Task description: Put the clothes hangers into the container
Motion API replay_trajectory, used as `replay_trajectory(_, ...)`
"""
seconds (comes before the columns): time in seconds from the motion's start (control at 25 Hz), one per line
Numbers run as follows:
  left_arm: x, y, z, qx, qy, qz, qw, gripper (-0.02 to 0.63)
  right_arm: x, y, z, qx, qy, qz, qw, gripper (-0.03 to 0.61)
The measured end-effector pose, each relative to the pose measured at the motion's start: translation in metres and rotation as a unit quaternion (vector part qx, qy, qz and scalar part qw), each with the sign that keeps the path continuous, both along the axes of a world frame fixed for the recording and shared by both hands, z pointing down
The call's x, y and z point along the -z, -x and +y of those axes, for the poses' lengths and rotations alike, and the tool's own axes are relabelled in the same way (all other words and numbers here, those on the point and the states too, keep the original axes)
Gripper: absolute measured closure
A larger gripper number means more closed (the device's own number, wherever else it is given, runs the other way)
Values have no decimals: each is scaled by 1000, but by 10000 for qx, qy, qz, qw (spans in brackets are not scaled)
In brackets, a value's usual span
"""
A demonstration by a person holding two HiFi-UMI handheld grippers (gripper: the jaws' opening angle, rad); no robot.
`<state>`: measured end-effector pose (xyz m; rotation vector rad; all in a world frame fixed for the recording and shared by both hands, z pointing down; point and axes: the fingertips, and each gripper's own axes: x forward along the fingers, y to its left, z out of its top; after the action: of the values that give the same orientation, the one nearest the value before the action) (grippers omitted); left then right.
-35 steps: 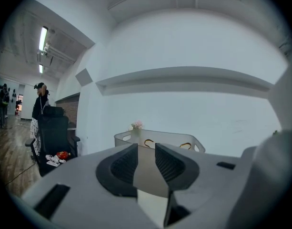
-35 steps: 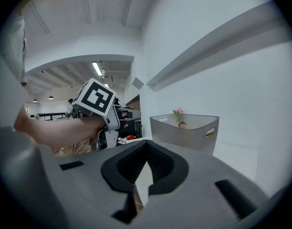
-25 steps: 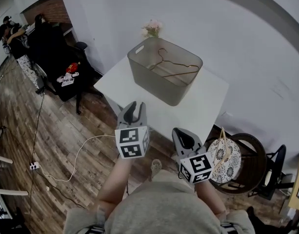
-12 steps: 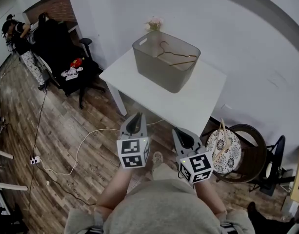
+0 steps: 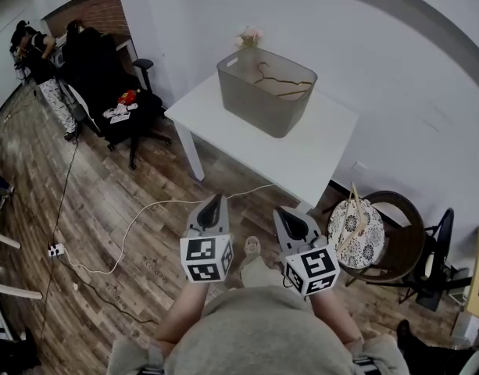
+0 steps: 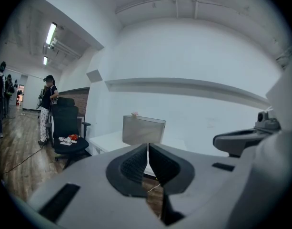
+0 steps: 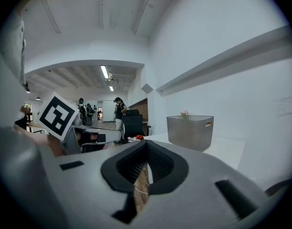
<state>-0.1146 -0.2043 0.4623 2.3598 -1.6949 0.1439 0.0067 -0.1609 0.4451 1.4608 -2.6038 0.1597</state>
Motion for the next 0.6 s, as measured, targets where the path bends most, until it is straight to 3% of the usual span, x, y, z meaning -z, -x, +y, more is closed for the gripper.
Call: replay_trajectory(0.6,-15,2,69,-108,179,-94,9997,601,-7,6,50,107,26,-1,9999,575)
